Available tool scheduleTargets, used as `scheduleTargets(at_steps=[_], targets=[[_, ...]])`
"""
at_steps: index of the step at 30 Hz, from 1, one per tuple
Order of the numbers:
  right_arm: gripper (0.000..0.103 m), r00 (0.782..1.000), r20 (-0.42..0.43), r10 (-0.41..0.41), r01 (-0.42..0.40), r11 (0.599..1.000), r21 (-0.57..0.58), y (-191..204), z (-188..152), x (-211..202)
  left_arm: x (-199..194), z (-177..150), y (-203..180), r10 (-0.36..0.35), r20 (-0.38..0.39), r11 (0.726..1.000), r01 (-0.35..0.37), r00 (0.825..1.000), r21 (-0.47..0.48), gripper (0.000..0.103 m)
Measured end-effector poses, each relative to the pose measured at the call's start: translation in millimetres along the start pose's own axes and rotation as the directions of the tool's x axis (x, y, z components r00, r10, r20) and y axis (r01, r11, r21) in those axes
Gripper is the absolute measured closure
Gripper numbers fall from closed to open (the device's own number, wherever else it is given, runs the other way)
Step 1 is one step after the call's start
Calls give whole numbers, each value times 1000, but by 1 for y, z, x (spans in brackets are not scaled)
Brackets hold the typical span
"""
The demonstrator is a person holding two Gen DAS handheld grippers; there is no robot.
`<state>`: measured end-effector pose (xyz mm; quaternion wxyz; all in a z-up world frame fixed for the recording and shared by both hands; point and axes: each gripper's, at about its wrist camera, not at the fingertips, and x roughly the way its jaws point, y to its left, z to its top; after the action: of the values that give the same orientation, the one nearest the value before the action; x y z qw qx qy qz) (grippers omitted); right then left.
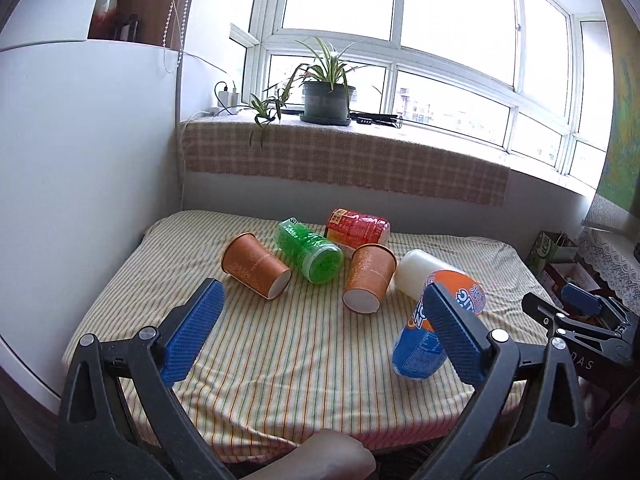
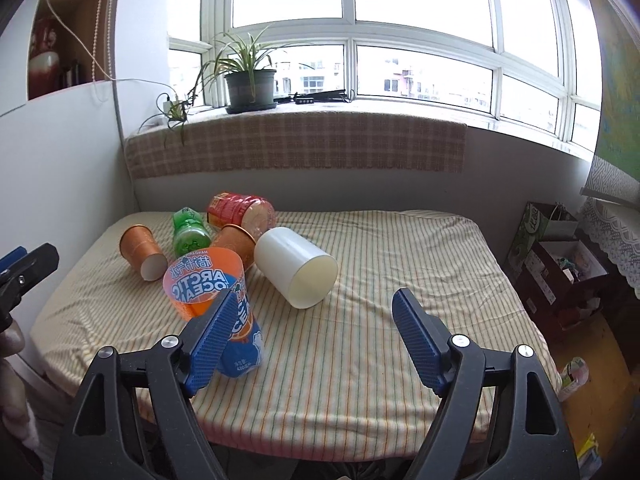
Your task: Flip cup upright
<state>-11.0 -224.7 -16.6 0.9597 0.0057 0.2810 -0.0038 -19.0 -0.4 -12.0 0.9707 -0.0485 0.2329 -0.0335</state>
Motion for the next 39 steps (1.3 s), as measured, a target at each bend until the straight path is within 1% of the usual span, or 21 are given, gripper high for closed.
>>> scheduleTargets(at_steps=[3, 5, 23, 39], targets=[[23, 1000, 9, -3, 3, 1000, 10, 0, 1, 0, -2, 0, -4, 27, 12, 999, -27, 1000, 26, 2], [23, 1000, 14, -4, 4, 1000, 18, -1, 2, 0, -1, -1, -5, 32, 5, 999, -33, 999, 36, 2], [22, 1000, 13, 0, 0, 1000, 15, 2, 0, 2, 3, -2, -3, 33, -20, 999, -33, 999, 17, 2], [22, 1000, 4, 4, -4, 1000, 7, 6, 0, 4, 5, -4, 0, 36, -24, 999, -35, 999, 12, 2]])
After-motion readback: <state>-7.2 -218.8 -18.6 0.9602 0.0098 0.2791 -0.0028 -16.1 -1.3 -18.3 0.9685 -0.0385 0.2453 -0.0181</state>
